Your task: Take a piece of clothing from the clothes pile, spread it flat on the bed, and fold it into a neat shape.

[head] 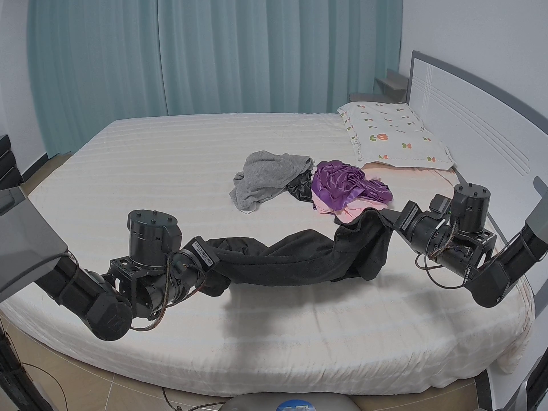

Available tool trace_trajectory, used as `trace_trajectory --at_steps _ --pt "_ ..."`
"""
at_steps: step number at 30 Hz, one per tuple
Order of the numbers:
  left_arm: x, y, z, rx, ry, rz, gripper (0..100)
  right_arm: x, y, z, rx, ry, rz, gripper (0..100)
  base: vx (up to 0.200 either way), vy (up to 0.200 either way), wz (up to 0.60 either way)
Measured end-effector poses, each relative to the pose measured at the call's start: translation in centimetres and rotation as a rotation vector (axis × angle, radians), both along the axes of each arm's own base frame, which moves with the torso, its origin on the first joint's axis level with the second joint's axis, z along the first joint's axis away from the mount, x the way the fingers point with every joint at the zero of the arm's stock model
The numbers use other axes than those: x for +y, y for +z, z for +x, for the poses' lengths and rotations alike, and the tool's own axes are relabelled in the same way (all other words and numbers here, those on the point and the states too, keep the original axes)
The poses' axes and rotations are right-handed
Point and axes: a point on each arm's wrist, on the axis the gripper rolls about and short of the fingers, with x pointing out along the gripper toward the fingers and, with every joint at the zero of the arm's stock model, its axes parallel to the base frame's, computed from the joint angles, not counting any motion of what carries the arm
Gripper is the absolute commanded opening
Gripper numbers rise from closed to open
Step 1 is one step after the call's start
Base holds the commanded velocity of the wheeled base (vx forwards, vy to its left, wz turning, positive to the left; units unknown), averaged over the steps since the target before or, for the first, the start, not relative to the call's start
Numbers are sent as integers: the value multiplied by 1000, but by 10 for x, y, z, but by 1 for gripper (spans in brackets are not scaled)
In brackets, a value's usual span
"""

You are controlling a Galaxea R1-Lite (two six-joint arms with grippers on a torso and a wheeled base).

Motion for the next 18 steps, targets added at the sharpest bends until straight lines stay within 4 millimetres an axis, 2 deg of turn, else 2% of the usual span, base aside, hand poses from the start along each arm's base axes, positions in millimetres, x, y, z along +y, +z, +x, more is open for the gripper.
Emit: trace_trajectory --at_steps 18 --pt "10 24 -8 -58 10 -12 0 12 17 3 -127 1 -140 0 0 200 0"
